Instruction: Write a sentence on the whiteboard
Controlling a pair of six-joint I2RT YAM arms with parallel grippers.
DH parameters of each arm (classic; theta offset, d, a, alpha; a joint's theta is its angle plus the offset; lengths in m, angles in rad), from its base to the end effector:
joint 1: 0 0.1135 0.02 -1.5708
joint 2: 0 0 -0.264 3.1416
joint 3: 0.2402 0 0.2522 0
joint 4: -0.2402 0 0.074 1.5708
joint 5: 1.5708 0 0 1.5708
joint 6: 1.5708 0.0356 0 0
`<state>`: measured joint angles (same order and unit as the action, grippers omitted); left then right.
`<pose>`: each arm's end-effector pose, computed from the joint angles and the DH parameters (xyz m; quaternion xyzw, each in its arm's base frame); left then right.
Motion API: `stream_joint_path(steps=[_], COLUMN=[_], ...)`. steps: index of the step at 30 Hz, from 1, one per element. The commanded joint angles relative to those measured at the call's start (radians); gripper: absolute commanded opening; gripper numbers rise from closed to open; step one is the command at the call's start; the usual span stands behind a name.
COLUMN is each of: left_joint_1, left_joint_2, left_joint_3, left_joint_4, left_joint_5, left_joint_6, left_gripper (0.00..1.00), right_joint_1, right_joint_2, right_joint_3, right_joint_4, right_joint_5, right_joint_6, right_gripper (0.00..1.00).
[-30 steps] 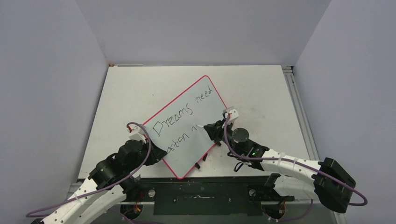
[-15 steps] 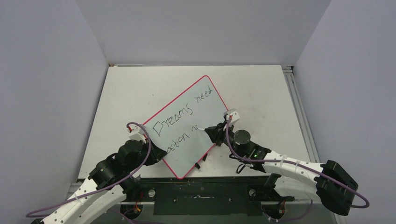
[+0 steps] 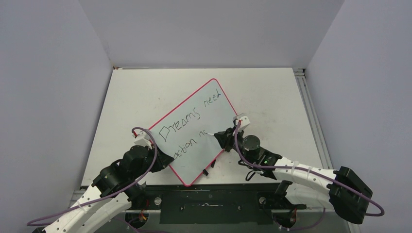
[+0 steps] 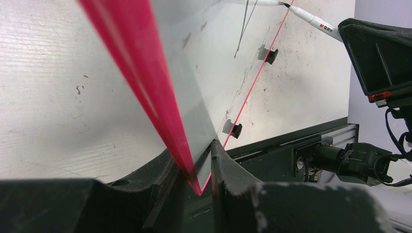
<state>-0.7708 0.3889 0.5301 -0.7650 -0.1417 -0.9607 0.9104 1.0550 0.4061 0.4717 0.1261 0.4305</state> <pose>0.0741 -0.0650 0.2437 -0.1163 0.8807 -0.3056 0.3428 0.1439 0.1780 0.2237 -0.1426 0.7531 0.3601 0.5319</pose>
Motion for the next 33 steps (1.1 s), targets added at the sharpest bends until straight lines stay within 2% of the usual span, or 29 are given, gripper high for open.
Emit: stream_joint_path(steps=[1,18,26,33], left_joint_1=[0.002,0.003,0.003,0.003], left_joint_2=[-0.001,-0.001,-0.001,0.001], left_joint_3=[0.019,0.019,0.019,0.021], left_joint_4=[-0.005,-0.005,-0.005,-0.005], left_joint_5=[-0.035,-0.035,-0.036,-0.036], left_joint_6=[0.002,0.002,0.002,0.002], left_gripper=[0.11,0.11,0.11,0.11], right_joint_1=[-0.004,-0.005,-0.005,-0.007], right_joint_2=[0.016,0.056,-0.022,0.034], right_joint_3=[0.049,0.070,0.045,0.047], right_joint_4=[0.047,0.096,0.082,0.112], right_joint_5=[0.024,-0.009,0.048,0.033], right_joint_6=[-0.017,-0.025,-0.016,-0.012], right_gripper=[0.05,0.05,0.05,0.05])
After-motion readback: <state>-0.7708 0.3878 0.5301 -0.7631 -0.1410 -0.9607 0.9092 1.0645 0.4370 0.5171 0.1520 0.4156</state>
